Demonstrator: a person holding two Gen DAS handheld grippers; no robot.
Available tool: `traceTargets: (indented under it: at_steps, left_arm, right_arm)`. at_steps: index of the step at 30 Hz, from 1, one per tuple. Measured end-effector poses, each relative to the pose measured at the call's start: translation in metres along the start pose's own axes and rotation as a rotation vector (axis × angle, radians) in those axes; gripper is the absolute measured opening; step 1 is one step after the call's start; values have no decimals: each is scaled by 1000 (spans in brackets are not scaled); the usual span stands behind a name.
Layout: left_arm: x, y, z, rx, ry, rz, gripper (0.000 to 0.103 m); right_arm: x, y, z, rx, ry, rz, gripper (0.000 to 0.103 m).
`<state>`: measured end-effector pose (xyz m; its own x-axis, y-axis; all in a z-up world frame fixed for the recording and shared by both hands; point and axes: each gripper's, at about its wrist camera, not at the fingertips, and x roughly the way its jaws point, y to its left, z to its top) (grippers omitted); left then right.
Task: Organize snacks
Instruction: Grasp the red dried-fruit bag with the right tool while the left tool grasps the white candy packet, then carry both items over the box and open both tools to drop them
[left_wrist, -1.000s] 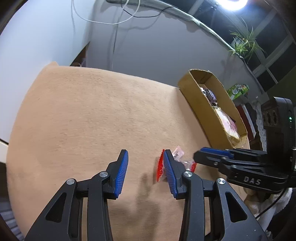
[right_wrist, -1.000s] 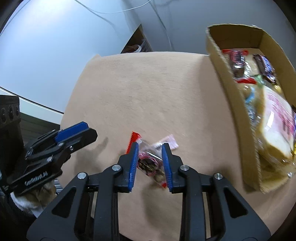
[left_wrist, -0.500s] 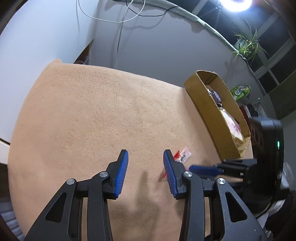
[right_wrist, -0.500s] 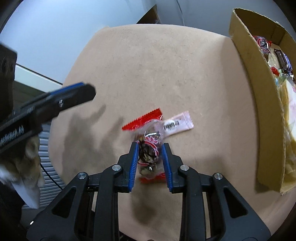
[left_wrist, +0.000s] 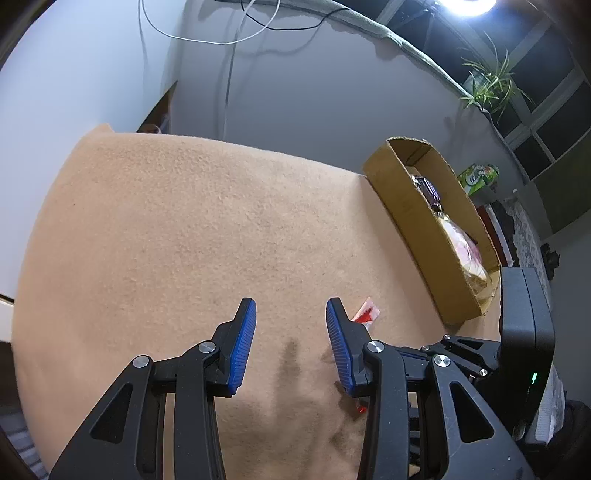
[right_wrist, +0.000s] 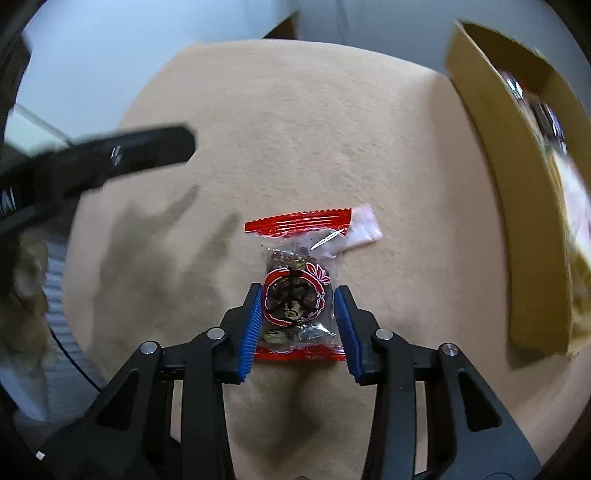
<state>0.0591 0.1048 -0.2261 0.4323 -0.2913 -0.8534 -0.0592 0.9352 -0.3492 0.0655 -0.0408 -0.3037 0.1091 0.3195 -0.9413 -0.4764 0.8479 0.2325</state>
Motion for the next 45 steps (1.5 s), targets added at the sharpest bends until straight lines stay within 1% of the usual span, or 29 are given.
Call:
traceTargets:
  at_steps: [2, 6, 10, 12, 15, 17, 21, 22, 23, 25, 28, 30, 31, 36, 40, 45]
  left_arm:
    - [3, -2, -2, 24, 8, -6, 38]
    - [12, -13, -4, 80, 33, -23, 38]
    - [29, -38, -8, 191, 75, -40, 38]
    - [40, -56, -12, 276, 93, -27, 38]
    - [52, -75, -16, 369, 113, -3, 38]
    - [61, -84, -17, 421, 132, 14, 38]
    - [76, -91, -18, 487, 155, 54, 38]
    - [79, -91, -18, 502, 159, 63, 36]
    - [81, -92, -18, 515, 162, 72, 33]
    - [84, -94, -20, 532, 152, 89, 27]
    - [83, -93, -19, 502, 133, 102, 18]
    - [81, -89, -20, 461, 121, 96, 18]
    - [80, -87, -21, 446, 114, 96, 18]
    - [68, -81, -24, 395, 94, 97, 17]
    - [52, -85, -19, 357, 53, 78, 17]
    - [28, -91, -8, 337, 6, 59, 17]
  right_arm:
    - [-4, -12, -4, 48, -11, 3, 37]
    - [-12, -38, -14, 127, -21, -19, 37]
    - [-16, -50, -18, 168, -29, -37, 37]
    - [-16, -49, -20, 177, -30, -47, 37]
    - [-16, -50, -20, 186, -30, -51, 37]
    - [-17, -52, -21, 190, -27, -46, 37]
    - [-24, -62, -22, 183, -20, -46, 37]
    - [-26, -63, -22, 180, -17, -49, 37]
    - [-26, -69, -8, 178, -14, -53, 37]
    - [-25, -74, -4, 167, -10, -63, 37]
    - [-21, -67, 0, 148, -11, -83, 35]
    - [-19, -63, 0, 128, -11, -99, 34]
    - [-18, -55, 1, 120, -11, -107, 34]
    - [-21, -46, 4, 101, -34, -119, 33]
    - [-41, -42, -2, 86, -67, -114, 33]
    - [-68, -41, 0, 77, -119, -106, 33]
